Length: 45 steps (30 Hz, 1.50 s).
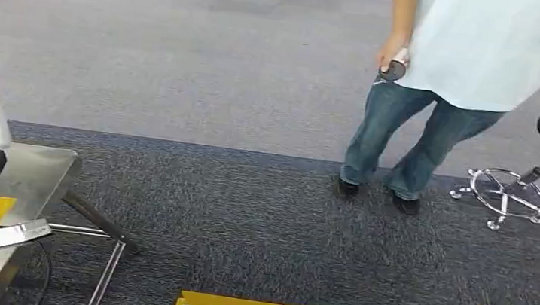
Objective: Take the parts from the cabinet and place them on the table.
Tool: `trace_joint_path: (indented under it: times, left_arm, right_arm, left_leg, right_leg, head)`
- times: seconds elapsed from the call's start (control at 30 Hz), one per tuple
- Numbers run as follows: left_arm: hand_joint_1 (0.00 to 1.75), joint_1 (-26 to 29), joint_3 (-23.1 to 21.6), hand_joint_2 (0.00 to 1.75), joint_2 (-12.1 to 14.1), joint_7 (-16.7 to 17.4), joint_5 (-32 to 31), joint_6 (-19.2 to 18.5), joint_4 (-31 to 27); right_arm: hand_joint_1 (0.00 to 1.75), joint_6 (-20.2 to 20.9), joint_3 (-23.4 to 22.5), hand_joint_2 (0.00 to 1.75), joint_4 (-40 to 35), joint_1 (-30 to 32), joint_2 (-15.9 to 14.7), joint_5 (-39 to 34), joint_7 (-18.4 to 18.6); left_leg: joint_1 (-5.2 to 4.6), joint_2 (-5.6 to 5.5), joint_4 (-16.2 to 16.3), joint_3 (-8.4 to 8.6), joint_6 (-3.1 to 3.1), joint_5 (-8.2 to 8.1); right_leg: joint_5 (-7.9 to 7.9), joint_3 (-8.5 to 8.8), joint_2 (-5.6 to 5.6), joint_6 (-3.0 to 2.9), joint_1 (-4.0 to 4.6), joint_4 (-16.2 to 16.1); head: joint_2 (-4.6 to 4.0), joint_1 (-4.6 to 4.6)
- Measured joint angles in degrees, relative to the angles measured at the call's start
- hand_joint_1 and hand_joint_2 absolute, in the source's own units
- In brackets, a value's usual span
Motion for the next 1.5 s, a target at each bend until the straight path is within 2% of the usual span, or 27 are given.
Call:
trace_joint_path:
  times: [0.07, 0.1, 0.17, 0.2, 0.23, 0.37, 0.4, 0.43, 0.47, 0.53, 0.57, 0.6, 0.67, 0.7, 0.73, 0.87, 0.97, 1.03, 1.07, 1.1, 1.17, 1.2, 1.23, 1.27, 1.4, 1.43, 1.5]
  left_arm:
    - [1.75, 0.1, -0.1, 1.75, 0.0, 0.0, 0.0, 0.0, 0.3]
    - [1.75, 0.1, -0.1, 1.75, 0.0, 0.0, 0.0, 0.0, 0.4]
    - [1.75, 0.1, -0.1, 1.75, 0.0, 0.1, 0.0, 0.0, 0.4]
    - [1.75, 0.1, -0.1, 1.75, 0.0, 0.1, 0.0, 0.0, 0.4]
    - [1.75, 0.0, -0.1, 1.75, 0.0, 0.1, 0.0, 0.0, 0.5]
    - [1.75, 0.1, 0.0, 1.75, 0.0, -0.2, 0.2, 0.0, 0.5]
    - [1.75, 0.2, 0.0, 1.75, 0.0, -0.2, 0.2, 0.0, 0.5]
    - [1.75, 0.0, 0.0, 1.75, 0.0, -0.2, 0.2, 0.0, 0.5]
    - [1.75, 0.0, 0.0, 1.75, 0.0, -0.1, 0.2, 0.0, 0.5]
    - [1.75, 0.1, 0.0, 1.75, -0.1, -0.1, 0.2, 0.0, 0.5]
    - [1.75, 0.2, 0.0, 1.75, -0.2, 0.0, 0.2, 0.0, 0.5]
    - [1.75, 0.2, 0.0, 1.75, -0.2, 0.0, 0.2, 0.0, 0.5]
    - [1.75, 0.2, 0.0, 1.75, -0.2, 0.0, 0.3, 0.0, 0.5]
    - [1.75, 0.2, 0.0, 1.75, -0.2, 0.0, 0.4, 0.0, 0.5]
    - [1.75, 0.2, 0.0, 1.75, -0.2, 0.0, 0.5, 0.0, 0.5]
    - [1.75, 0.5, 0.0, 1.75, -0.2, 0.0, 0.6, 0.0, 0.5]
    - [1.75, 0.3, 0.1, 1.75, 0.0, 0.0, 0.6, 0.0, 0.5]
    - [1.75, 0.5, 0.0, 1.75, 0.0, 0.0, 0.5, 0.0, 0.5]
    - [1.75, 0.6, 0.0, 1.75, 0.0, 0.0, 0.5, 0.0, 0.5]
    - [1.75, 0.8, 0.0, 1.75, 0.0, 0.1, 0.4, 0.0, 0.5]
    - [1.75, 0.8, 0.0, 1.75, 0.0, 0.1, 0.4, 0.0, 0.5]
    - [1.75, 0.8, 0.0, 1.75, 0.0, 0.1, 0.4, 0.0, 0.5]
    - [1.75, 0.7, 0.0, 1.75, 0.0, 0.1, 0.4, 0.0, 0.5]
    - [1.75, 0.6, -0.1, 1.75, 0.0, 0.2, 0.4, 0.0, 0.5]
    - [1.75, 0.9, 0.0, 1.75, 0.1, 0.3, 0.3, 0.0, 0.5]
    - [1.75, 0.9, 0.0, 1.75, 0.1, 0.3, 0.3, 0.0, 0.4]
    - [1.75, 0.7, -0.1, 1.75, 0.0, 0.3, 0.3, 0.0, 0.4]
  right_arm:
    - [0.00, 0.0, -0.1, 0.00, 0.0, 0.0, 0.0, 0.1, 0.0]
    - [0.00, 0.0, -0.3, 0.00, 0.0, 0.0, 0.0, 0.2, 0.0]
    - [0.00, 0.0, -0.5, 0.00, 0.0, -0.1, 0.0, 0.3, 0.0]
    - [0.00, 0.0, -0.6, 0.00, 0.0, -0.2, 0.0, 0.3, 0.0]
    - [0.00, 0.1, -0.7, 0.00, 0.0, -0.2, 0.0, 0.4, 0.0]
    - [0.00, 0.1, -1.0, 0.00, 0.0, -0.3, 0.0, 0.8, 0.0]
    - [0.00, 0.1, -1.2, 0.00, 0.0, -0.4, 0.0, 0.9, -0.1]
    - [0.00, 0.1, -1.3, 0.00, 0.0, -0.4, 0.0, 1.0, -0.2]
    - [0.00, 0.1, -1.4, 0.00, 0.0, -0.4, 0.0, 1.0, -0.3]
    - [0.00, 0.1, -1.4, 0.00, 0.0, -0.3, 0.0, 1.1, -0.3]
    - [0.00, 0.0, -1.4, 0.00, 0.0, -0.2, 0.0, 1.2, -0.3]
    - [0.00, 0.0, -1.5, 0.00, 0.0, -0.1, 0.0, 1.3, -0.3]
    - [0.00, -0.1, -1.5, 0.00, 0.0, -0.2, 0.0, 1.5, -0.4]
    - [0.00, -0.1, -1.6, 0.00, 0.0, -0.2, 0.0, 1.6, -0.5]
    - [0.00, -0.1, -1.7, 0.00, 0.0, -0.3, 0.0, 1.6, -0.5]
    - [0.00, -0.1, -1.9, 0.00, 0.0, -0.3, 0.0, 1.7, -0.6]
    - [0.00, -0.1, -2.1, 0.00, 0.0, -0.4, 0.0, 1.9, -0.6]
    - [0.00, 0.1, -2.3, 0.00, 0.0, -0.2, 0.0, 1.9, -0.6]
    - [0.00, 0.1, -2.3, 0.00, 0.0, -0.1, 0.0, 1.9, -0.6]
    - [0.00, 0.1, -2.3, 0.00, 0.0, -0.1, 0.0, 1.9, -0.6]
    - [0.00, 0.2, -2.3, 0.00, 0.0, -0.2, 0.0, 2.0, -0.6]
    - [0.00, 0.2, -2.3, 0.00, 0.0, -0.2, 0.0, 2.0, -0.6]
    - [0.00, 0.3, -2.3, 0.00, 0.0, -0.2, 0.0, 2.0, -0.6]
    - [0.00, 0.3, -2.3, 0.00, 0.0, -0.3, 0.0, 2.0, -0.7]
    - [0.00, 0.3, -2.3, 0.00, 0.0, -0.4, 0.0, 2.0, -0.7]
    - [0.00, 0.3, -2.3, 0.00, 0.0, -0.5, 0.0, 2.1, -0.7]
    - [0.00, 0.3, -2.3, 0.00, 0.0, -0.6, 0.0, 2.1, -0.7]
  left_leg:
    - [0.17, 0.26, 4.8, -1.93, -0.28, -1.34]
    - [0.21, 0.38, 3.2, -0.84, -0.34, 0.07]
    - [0.20, 1.47, -6.3, 4.46, -0.25, 4.65]
    - [0.10, 4.23, -11.6, 7.36, -0.14, 6.01]
    - [-0.67, 6.29, -12.4, 7.83, 0.37, 4.88]
    - [-0.63, 2.90, -12.8, 7.40, 1.59, 5.38]
    - [-0.31, 2.36, -13.0, 7.59, 1.95, 5.60]
    - [-0.21, 1.76, -13.0, 7.53, 2.34, 5.69]
    - [-0.21, 1.18, -13.0, 7.40, 2.51, 5.77]
    - [-0.27, -0.37, -12.9, 7.25, 2.58, 5.80]
    - [-0.32, -1.14, -12.9, 7.27, 2.59, 5.80]
    - [-0.33, -1.99, -12.9, 7.33, 2.58, 5.80]
    - [-0.33, -3.73, -12.9, 7.47, 2.58, 5.81]
    - [-0.27, -4.53, -12.9, 7.53, 2.55, 5.81]
    - [-0.32, -5.08, -12.9, 7.40, 2.37, 5.85]
    - [0.17, -7.96, -13.1, 6.58, 0.84, 6.57]
    - [-0.24, -1.05, -7.7, 4.24, 0.28, 2.56]
    - [0.05, 0.08, 1.7, 0.07, -0.11, -1.71]
    - [0.15, 0.14, 4.8, -1.31, -0.32, -2.51]
    - [0.22, 0.18, 4.6, -1.11, -0.48, -1.68]
    - [0.28, 1.03, -3.0, 2.88, -0.57, 2.83]
    - [0.28, 2.67, -9.0, 6.18, -0.50, 5.45]
    - [-0.08, 6.05, -12.0, 7.67, -0.40, 4.99]
    - [-0.53, 6.31, -12.6, 7.76, 0.34, 4.93]
    - [-0.47, 3.22, -12.9, 7.46, 1.62, 5.22]
    - [-0.29, 2.65, -13.0, 7.52, 1.80, 5.30]
    - [-0.18, 1.48, -13.0, 7.36, 2.37, 5.44]
  right_leg:
    - [-0.08, -0.06, -1.74, -0.08, 0.17, 0.0]
    - [-0.19, -0.04, -2.68, -0.01, 0.20, 0.1]
    - [-0.51, 0.10, -4.16, 0.24, 0.18, 0.3]
    - [-0.82, 0.30, -4.78, 0.57, 0.35, 0.6]
    - [-1.13, 0.20, -5.27, 0.97, 0.85, 0.8]
    - [-1.56, 0.77, -7.72, 1.88, 0.68, 0.9]
    - [-2.35, 0.29, -6.17, 2.41, 0.34, 1.4]
    - [-4.17, -0.80, -2.56, 2.60, 0.25, 4.1]
    - [-6.30, -2.84, -0.72, 2.70, 0.14, 8.4]
    - [-9.93, -7.81, 0.39, 2.75, 0.18, 18.1]
    - [-9.98, -9.12, 0.47, 2.69, 0.18, 20.2]
    - [-8.47, -9.05, 0.52, 2.52, 0.18, 19.3]
    - [-2.81, -5.30, 1.36, 2.03, 0.17, 10.3]
    - [-0.16, -2.69, 3.35, 1.79, 0.05, 4.5]
    - [-0.83, -1.47, 6.14, 1.53, -0.15, 2.3]
    - [-0.74, -0.39, 4.07, 1.23, 0.04, 1.1]
    - [-0.36, 0.10, 1.51, 0.06, -0.12, 0.0]
    - [-0.55, 0.09, -0.35, -0.20, 0.10, 0.1]
    - [-0.62, 0.07, -1.28, -0.25, 0.13, 0.1]
    - [-0.74, 0.13, -2.23, -0.20, 0.14, 0.2]
    - [-1.11, 0.39, -3.81, 0.06, 0.10, 0.3]
    - [-1.43, 0.70, -4.57, 0.34, 0.10, 0.5]
    - [-1.70, 0.87, -5.02, 0.67, 0.31, 0.6]
    - [-2.03, 0.65, -5.63, 1.05, 0.82, 1.0]
    - [-2.76, 1.21, -8.26, 1.91, 0.70, 0.9]
    - [-3.80, 0.62, -4.79, 2.37, 0.44, 2.0]
    - [-7.83, -2.95, -0.81, 2.62, 0.15, 9.6]
  head:
    - [-0.02, 0.00]
    - [-0.02, -0.02]
    - [-0.02, -0.07]
    - [-0.02, -0.04]
    - [-0.02, -0.18]
    - [-0.02, 0.02]
    - [0.00, 0.09]
    - [0.00, 0.32]
    - [-0.02, 0.61]
    - [0.00, 0.68]
    - [0.00, 0.66]
    - [-0.02, 0.66]
    - [-0.02, 0.66]
    - [-0.02, 0.68]
    - [-0.02, 0.57]
    - [-0.02, 0.68]
    - [-0.02, 0.13]
    - [-0.02, 0.20]
    - [-0.02, 0.15]
    - [-0.02, 0.18]
    - [-0.02, 0.20]
    - [-0.02, 0.15]
    - [-0.02, 0.18]
    - [-0.02, -0.03]
    - [-0.02, 0.35]
    - [-0.02, 0.48]
    - [-0.02, 0.81]
